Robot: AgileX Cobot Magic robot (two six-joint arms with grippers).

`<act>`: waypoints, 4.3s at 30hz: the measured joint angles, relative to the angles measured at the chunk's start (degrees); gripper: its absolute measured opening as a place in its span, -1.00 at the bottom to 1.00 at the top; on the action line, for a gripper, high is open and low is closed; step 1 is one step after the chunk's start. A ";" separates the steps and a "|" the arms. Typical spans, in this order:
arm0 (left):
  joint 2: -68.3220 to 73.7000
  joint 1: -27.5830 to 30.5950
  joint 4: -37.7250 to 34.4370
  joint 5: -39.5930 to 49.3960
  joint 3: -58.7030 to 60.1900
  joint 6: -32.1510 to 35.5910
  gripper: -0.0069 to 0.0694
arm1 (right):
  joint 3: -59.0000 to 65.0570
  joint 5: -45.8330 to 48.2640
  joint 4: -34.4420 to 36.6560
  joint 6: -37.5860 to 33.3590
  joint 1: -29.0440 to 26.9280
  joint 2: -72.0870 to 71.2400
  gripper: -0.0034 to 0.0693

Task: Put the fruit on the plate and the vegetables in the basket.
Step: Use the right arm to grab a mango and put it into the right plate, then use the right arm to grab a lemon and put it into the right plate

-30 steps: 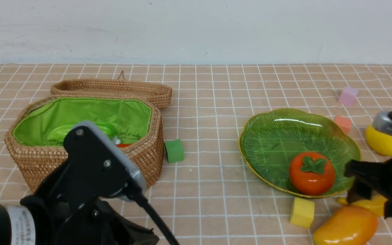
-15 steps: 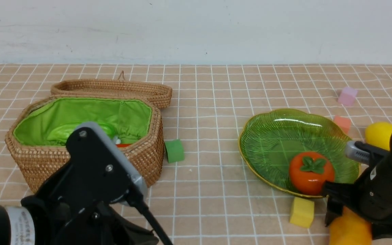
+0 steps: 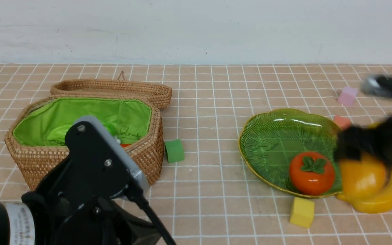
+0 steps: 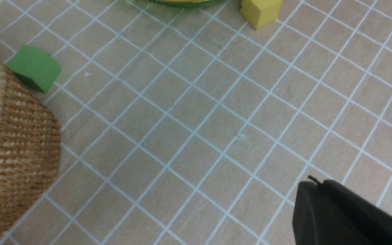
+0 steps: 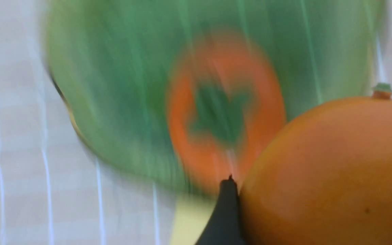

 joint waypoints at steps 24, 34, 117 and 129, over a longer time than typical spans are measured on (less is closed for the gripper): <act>0.00 0.00 1.63 0.05 0.00 0.32 -0.85 | -19.08 5.66 -4.46 -4.72 -7.48 14.40 0.68; 0.05 0.00 1.78 0.05 0.00 0.44 -0.85 | -21.40 -0.92 3.96 -18.83 -23.50 25.13 0.78; 0.05 0.00 1.50 2.46 0.00 0.25 -0.84 | -55.12 14.59 16.41 -46.80 -23.86 51.99 0.93; 0.05 0.00 1.55 2.46 0.00 0.25 -0.84 | -55.24 17.96 10.45 -34.57 -23.86 48.05 0.92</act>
